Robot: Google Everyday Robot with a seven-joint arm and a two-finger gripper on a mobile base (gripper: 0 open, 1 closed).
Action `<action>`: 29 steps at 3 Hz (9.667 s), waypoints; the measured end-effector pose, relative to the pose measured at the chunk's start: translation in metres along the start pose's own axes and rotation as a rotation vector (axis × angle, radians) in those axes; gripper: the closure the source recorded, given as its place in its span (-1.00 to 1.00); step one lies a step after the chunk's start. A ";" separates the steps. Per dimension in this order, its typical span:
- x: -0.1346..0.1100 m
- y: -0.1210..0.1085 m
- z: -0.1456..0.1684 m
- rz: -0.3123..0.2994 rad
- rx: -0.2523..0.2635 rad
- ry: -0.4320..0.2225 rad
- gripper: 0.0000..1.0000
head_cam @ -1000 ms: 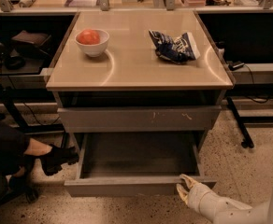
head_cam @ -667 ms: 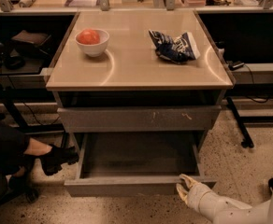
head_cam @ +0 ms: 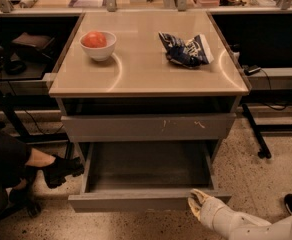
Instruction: Open middle drawer
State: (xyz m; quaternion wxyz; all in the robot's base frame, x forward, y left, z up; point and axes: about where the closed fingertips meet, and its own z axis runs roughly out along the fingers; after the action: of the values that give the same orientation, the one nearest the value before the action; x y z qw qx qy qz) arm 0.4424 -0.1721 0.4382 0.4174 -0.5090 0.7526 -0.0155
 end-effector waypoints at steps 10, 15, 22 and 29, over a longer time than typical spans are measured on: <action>-0.011 -0.009 -0.006 -0.017 -0.003 0.018 -1.00; 0.019 -0.020 0.048 0.046 -0.135 0.097 -1.00; 0.019 -0.018 0.046 0.038 -0.142 0.092 1.00; 0.027 0.006 0.018 0.080 -0.111 0.053 0.62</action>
Offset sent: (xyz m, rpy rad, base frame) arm -0.2346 -0.0244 -0.0908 0.0687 0.1401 0.1999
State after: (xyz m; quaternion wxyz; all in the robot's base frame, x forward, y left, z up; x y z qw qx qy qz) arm 0.4465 -0.1829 0.4074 0.3689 -0.5005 0.7826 0.0296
